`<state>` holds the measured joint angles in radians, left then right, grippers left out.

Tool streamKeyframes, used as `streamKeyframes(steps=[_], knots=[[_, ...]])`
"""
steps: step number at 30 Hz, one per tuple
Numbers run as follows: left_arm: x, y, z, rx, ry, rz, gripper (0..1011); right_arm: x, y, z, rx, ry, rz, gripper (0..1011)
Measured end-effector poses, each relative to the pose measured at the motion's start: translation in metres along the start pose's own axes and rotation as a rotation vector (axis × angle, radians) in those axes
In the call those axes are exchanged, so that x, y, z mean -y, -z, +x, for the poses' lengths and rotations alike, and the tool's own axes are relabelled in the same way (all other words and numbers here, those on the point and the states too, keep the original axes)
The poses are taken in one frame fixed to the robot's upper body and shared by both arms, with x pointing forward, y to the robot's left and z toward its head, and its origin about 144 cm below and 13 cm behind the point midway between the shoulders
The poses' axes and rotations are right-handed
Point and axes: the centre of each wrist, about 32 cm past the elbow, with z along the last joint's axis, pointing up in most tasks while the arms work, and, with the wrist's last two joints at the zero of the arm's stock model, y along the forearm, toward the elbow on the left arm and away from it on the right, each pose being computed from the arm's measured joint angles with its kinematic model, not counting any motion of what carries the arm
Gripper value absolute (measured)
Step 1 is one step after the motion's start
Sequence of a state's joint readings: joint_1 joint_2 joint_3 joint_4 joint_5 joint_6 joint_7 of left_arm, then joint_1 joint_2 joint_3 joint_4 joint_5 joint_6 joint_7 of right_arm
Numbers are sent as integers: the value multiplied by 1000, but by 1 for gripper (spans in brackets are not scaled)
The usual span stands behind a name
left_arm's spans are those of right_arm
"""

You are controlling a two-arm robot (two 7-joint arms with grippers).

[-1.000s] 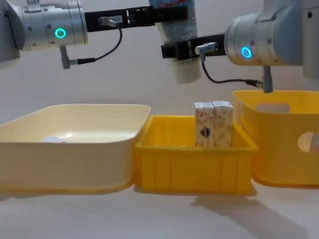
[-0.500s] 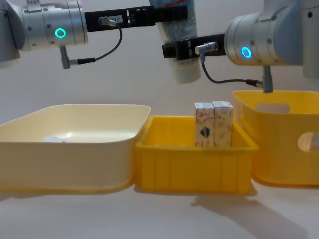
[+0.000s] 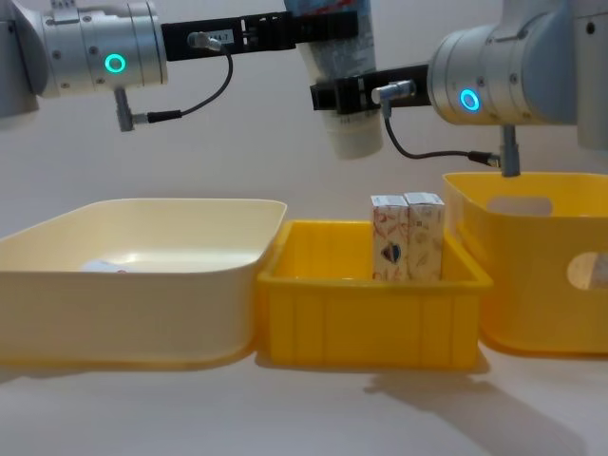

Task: Bimanual collaborative sorting of washing and personal care products

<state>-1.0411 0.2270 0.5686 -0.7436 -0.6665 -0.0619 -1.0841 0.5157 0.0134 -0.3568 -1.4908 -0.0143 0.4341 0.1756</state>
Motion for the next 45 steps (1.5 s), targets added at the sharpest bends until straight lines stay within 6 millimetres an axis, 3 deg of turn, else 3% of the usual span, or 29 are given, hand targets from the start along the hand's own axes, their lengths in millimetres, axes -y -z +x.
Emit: streamKeyframes(steps=[13, 20, 22, 35, 39, 45], knots=[[0, 0, 0, 0, 0, 0, 280, 0, 0, 0, 0, 0, 0, 590], [0, 0, 0, 0, 0, 0, 442, 0, 0, 0, 0, 1, 0, 590], [0, 0, 0, 0, 1, 0, 541, 0, 0, 0, 0, 1, 0, 588], [0, 0, 0, 0, 0, 0, 935, 0, 0, 1, 1, 2, 0, 588], [0, 0, 0, 0, 0, 0, 1002, 2, 0, 5, 10, 4, 4, 588], [0, 0, 0, 0, 0, 0, 1003, 7, -1, 17, 29, 19, 8, 588]])
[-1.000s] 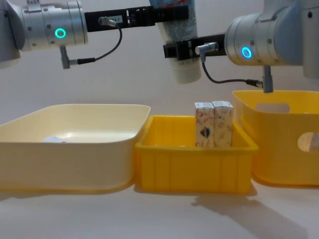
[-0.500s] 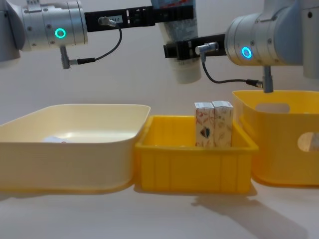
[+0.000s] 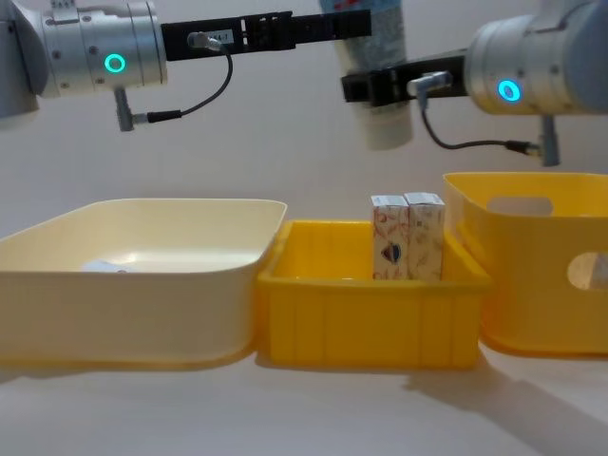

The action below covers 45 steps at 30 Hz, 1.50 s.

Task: Bimanual collaborative sorting of washing and personal care products

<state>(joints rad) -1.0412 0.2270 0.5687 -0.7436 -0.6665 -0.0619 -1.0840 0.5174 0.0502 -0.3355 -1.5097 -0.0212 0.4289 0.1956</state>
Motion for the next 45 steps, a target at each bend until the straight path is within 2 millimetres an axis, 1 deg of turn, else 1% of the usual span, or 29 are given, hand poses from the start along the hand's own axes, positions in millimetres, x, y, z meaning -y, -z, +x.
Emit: streamKeyframes(steps=[5, 6, 7, 8, 14, 17, 18, 19, 20, 23, 24, 25, 28, 41, 45], knots=[[0, 0, 0, 0, 0, 0, 1003, 10, 2, 18, 21, 30, -8, 588], [0, 0, 0, 0, 0, 0, 1003, 10, 2, 18, 21, 30, -8, 588], [0, 0, 0, 0, 0, 0, 1004, 13, 3, 23, 27, 45, -10, 588], [0, 0, 0, 0, 0, 0, 1003, 14, 3, 25, 28, 49, -11, 588], [0, 0, 0, 0, 0, 0, 1003, 26, 2, 49, 50, 115, -11, 588], [0, 0, 0, 0, 0, 0, 1003, 31, -2, 61, 63, 151, -7, 588], [0, 0, 0, 0, 0, 0, 1003, 32, -5, 69, 70, 172, -3, 588], [0, 0, 0, 0, 0, 0, 1003, 32, -5, 69, 70, 172, -3, 588], [0, 0, 0, 0, 0, 0, 1003, 33, -10, 77, 77, 193, 2, 588], [0, 0, 0, 0, 0, 0, 1003, 33, -19, 92, 87, 227, 4, 588], [0, 0, 0, 0, 0, 0, 1004, 33, -24, 100, 91, 244, 4, 588], [0, 0, 0, 0, 0, 0, 1003, 33, -24, 100, 91, 244, 4, 588], [0, 0, 0, 0, 0, 0, 1003, 31, -36, 117, 97, 266, -14, 588], [0, 0, 0, 0, 0, 0, 1003, 23, -65, 157, 91, 247, -131, 588], [0, 0, 0, 0, 0, 0, 1003, 20, -69, 163, 85, 228, -167, 588]])
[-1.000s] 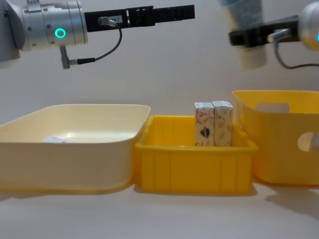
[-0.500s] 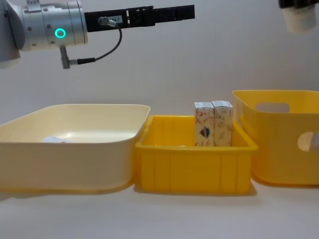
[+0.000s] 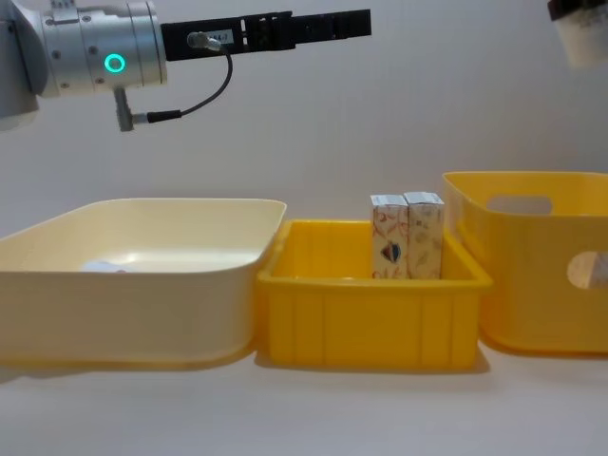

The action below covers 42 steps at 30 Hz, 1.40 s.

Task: Bimanual collaborative sorting of washing and personal care products

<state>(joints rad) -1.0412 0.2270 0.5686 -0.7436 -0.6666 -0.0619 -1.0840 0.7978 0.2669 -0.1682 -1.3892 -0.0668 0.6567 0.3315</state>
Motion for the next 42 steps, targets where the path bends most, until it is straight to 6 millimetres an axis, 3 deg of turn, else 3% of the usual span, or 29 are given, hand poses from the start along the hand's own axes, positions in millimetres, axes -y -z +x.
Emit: streamKeyframes(steps=[10, 26, 28, 31, 42], knots=[[0, 0, 0, 0, 0, 0, 1003, -13, -13, 14, -3, -85, -134, 588], [0, 0, 0, 0, 0, 0, 1003, -35, -19, 20, -22, -224, -329, 584], [0, 0, 0, 0, 0, 0, 1003, -39, -18, 20, -25, -244, -361, 608], [0, 0, 0, 0, 0, 0, 1004, -44, -18, 20, -32, -274, -401, 749], [0, 0, 0, 0, 0, 0, 1003, -65, -14, 16, -50, -379, -549, 998]])
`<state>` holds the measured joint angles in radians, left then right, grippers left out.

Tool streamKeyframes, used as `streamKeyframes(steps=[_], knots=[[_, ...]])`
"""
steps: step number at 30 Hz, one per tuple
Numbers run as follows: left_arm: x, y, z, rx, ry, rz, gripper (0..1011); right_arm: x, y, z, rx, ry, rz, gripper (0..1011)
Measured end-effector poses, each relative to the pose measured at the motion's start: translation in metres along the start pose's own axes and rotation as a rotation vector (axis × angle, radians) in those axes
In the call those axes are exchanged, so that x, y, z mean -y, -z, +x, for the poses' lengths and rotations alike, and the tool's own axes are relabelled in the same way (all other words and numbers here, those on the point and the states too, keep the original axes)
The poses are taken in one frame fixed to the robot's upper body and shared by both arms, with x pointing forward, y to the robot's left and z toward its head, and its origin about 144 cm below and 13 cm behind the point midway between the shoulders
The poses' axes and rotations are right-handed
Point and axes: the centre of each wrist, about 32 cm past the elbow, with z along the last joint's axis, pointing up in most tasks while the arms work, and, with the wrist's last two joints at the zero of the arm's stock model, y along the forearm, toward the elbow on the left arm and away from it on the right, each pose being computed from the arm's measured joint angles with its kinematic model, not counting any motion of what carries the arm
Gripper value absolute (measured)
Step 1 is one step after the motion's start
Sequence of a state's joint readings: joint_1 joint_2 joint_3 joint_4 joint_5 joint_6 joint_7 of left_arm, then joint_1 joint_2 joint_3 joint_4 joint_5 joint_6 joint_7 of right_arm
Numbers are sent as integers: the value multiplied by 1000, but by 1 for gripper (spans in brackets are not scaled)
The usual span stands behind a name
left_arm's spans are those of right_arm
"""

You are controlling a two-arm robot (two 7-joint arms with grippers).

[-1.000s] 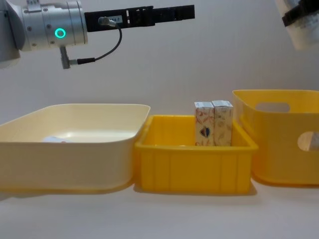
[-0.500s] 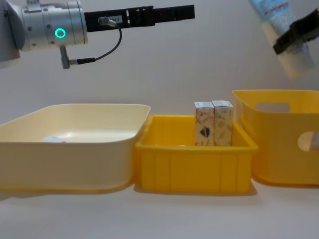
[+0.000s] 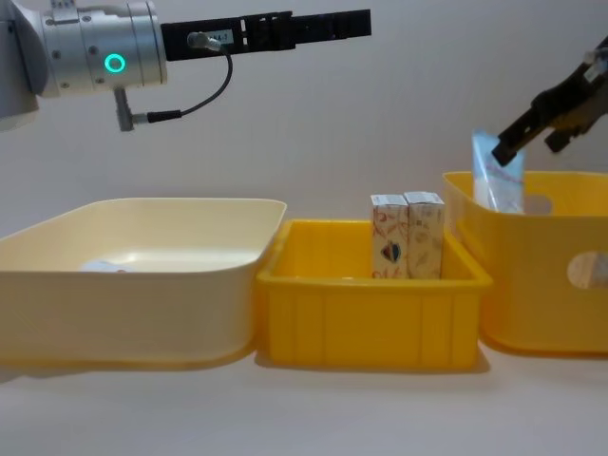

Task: Bimanual collaborative sorting of washing and personal care products

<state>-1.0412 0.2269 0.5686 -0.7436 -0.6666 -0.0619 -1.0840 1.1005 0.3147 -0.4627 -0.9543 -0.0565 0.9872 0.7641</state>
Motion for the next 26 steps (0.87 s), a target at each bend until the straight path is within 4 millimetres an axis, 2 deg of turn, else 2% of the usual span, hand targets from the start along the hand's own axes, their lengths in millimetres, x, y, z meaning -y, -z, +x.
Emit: streamKeyframes(steps=[9, 26], knots=[[0, 0, 0, 0, 0, 0, 1003, -15, -3, 2, -14, -68, -93, 1003], [0, 0, 0, 0, 0, 0, 1004, -23, -4, 5, -27, -103, -148, 1004]])
